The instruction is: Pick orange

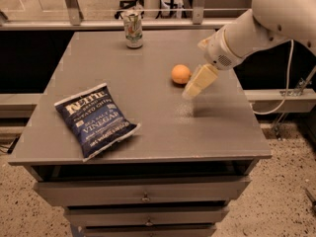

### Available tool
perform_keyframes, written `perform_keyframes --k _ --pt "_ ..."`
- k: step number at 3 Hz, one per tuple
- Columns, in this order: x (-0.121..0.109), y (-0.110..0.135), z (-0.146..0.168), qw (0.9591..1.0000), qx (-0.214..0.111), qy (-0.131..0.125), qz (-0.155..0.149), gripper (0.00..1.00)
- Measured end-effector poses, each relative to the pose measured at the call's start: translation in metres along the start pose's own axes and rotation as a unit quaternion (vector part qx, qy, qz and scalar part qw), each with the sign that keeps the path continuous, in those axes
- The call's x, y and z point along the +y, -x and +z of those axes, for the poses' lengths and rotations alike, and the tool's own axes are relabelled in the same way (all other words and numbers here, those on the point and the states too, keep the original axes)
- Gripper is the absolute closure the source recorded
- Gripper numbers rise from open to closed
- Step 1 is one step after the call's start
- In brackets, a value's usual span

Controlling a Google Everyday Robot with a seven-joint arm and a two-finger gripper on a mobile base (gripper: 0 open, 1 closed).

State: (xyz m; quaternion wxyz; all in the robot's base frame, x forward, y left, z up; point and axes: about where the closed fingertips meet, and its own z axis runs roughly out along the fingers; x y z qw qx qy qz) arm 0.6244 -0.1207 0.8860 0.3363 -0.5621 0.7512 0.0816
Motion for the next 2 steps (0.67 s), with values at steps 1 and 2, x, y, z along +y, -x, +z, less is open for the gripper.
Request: perform_keyframes --k 1,2 --pt "-0.012 0.015 0.036 0.9989 -0.034 0.013 0.030 0.00" --pt "-0.015 0.016 0.052 0.9976 -0.046 0.022 0.047 0.00"
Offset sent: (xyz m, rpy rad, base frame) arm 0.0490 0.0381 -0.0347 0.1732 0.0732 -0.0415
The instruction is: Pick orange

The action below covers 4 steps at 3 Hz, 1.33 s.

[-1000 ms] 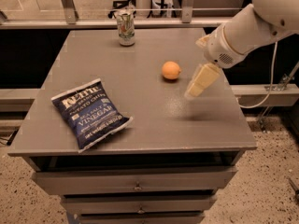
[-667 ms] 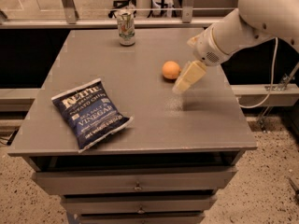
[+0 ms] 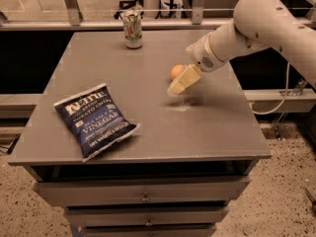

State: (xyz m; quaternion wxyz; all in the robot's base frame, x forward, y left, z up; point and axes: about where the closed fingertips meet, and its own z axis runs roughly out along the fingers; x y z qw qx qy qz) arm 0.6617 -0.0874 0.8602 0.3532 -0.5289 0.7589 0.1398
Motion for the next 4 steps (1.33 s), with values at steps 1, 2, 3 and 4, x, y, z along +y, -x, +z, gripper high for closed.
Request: perform_keyframes --k 1,2,3,4 --pt "-0.001 -0.003 0.007 0.9998 -0.015 0.008 0.014 0.18" --pt "-0.001 -0.006 0.010 0.9993 -0.026 0.013 0.024 0.42" --pt "-0.001 -0.005 0.006 0.9984 -0.044 0.020 0.031 0.65" --pt "0.002 0.007 -0.003 0.9951 -0.084 0.038 0.035 0.87"
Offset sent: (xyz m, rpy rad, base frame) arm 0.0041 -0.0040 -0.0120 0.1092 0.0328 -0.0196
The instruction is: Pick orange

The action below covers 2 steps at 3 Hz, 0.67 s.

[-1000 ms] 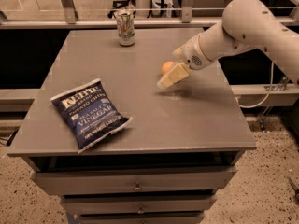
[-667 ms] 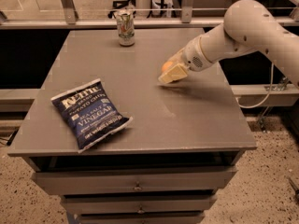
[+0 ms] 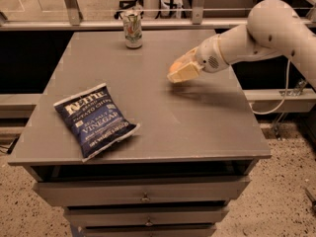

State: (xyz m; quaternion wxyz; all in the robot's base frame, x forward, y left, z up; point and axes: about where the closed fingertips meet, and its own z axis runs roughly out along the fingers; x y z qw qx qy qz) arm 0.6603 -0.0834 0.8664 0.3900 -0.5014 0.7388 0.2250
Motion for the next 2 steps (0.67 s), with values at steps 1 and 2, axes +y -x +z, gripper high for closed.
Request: perform_keyframes --k 1,2 --pt "0.010 0.030 -0.013 0.9965 -0.074 0.038 0.001 1.00" --pt "0.024 0.065 -0.030 0.9855 -0.149 0.082 0.006 1.00"
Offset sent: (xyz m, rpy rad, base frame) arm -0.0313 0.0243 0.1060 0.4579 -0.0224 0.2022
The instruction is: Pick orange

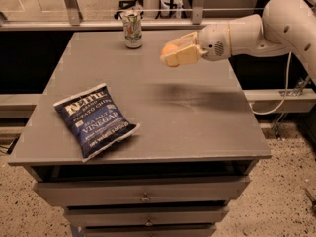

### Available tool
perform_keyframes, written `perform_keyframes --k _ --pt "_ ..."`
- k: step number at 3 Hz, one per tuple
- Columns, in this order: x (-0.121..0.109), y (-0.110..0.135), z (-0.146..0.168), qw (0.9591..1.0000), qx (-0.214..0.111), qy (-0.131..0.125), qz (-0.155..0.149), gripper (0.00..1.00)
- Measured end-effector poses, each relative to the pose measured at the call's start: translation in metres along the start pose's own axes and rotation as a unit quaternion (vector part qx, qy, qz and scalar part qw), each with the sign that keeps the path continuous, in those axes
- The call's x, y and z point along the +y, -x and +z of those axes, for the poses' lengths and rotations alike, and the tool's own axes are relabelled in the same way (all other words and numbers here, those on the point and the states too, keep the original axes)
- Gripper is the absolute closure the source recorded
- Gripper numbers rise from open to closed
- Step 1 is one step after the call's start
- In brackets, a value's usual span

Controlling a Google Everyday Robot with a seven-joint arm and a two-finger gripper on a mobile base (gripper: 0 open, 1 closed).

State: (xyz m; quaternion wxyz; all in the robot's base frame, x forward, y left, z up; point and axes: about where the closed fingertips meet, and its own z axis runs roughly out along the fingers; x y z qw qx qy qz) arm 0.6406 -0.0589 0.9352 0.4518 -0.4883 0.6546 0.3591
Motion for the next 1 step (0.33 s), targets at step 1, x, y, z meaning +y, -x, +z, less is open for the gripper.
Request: perform_keyframes --k 1 --pt "0.0002 0.0002 0.0007 1.0000 0.000 0.000 0.001 1.00"
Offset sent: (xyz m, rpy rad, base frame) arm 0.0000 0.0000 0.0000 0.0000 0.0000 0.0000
